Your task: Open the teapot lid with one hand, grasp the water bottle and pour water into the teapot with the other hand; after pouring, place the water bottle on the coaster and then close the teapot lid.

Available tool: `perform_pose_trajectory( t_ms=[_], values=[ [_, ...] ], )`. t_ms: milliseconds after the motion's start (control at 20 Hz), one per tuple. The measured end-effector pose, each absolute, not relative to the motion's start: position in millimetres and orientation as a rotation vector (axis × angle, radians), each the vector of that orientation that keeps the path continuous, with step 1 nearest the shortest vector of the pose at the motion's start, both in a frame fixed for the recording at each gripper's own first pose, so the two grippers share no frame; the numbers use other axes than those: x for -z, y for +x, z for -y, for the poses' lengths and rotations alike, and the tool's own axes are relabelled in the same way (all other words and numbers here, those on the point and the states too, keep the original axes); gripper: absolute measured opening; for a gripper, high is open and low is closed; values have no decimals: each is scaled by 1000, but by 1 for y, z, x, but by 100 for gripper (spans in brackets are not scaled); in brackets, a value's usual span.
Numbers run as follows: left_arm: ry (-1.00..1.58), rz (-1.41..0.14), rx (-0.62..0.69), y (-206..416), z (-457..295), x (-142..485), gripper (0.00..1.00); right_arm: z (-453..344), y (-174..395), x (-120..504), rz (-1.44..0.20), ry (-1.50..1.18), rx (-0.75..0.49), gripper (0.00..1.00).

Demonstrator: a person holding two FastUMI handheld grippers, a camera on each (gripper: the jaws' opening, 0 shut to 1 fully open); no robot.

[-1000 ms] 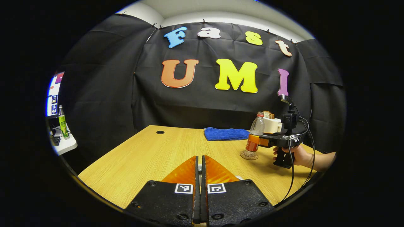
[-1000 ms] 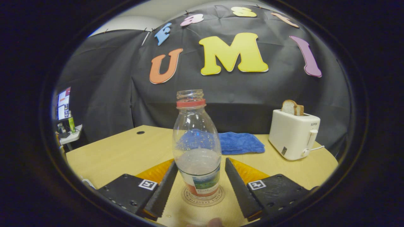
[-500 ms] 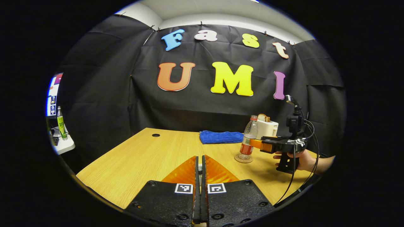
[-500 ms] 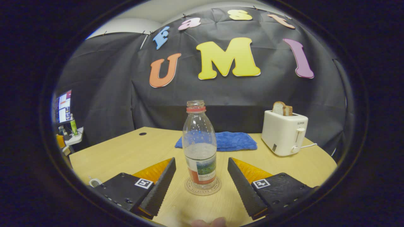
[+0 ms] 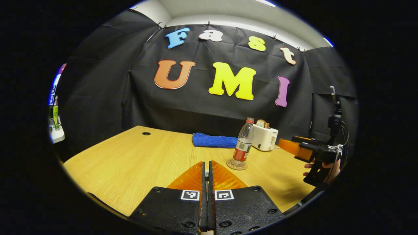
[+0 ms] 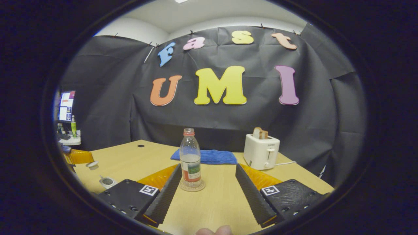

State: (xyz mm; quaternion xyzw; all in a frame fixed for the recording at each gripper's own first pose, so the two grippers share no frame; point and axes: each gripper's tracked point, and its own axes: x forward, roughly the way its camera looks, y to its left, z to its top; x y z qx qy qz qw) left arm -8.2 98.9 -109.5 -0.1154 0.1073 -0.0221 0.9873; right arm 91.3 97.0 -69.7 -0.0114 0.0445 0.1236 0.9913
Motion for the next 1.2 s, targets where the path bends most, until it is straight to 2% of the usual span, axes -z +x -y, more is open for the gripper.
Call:
perform_pose_trajectory(
  t_ms=[450,850,950,1100,1200],
  values=[
    [-190,-284,22,1,-91,143,3,-62,71,71,-52,-49,-172,98],
    [-196,-326,3,-1,-91,158,3,-55,69,82,-71,-38,-165,96],
    [-193,-329,-4,0,-90,159,3,-53,67,83,-71,-37,-162,98],
    [-190,-337,-25,0,-89,160,5,-51,64,79,-62,-33,-158,98],
    [-181,-342,-39,0,-89,161,11,-51,61,79,-61,-33,-162,98]
  ],
)
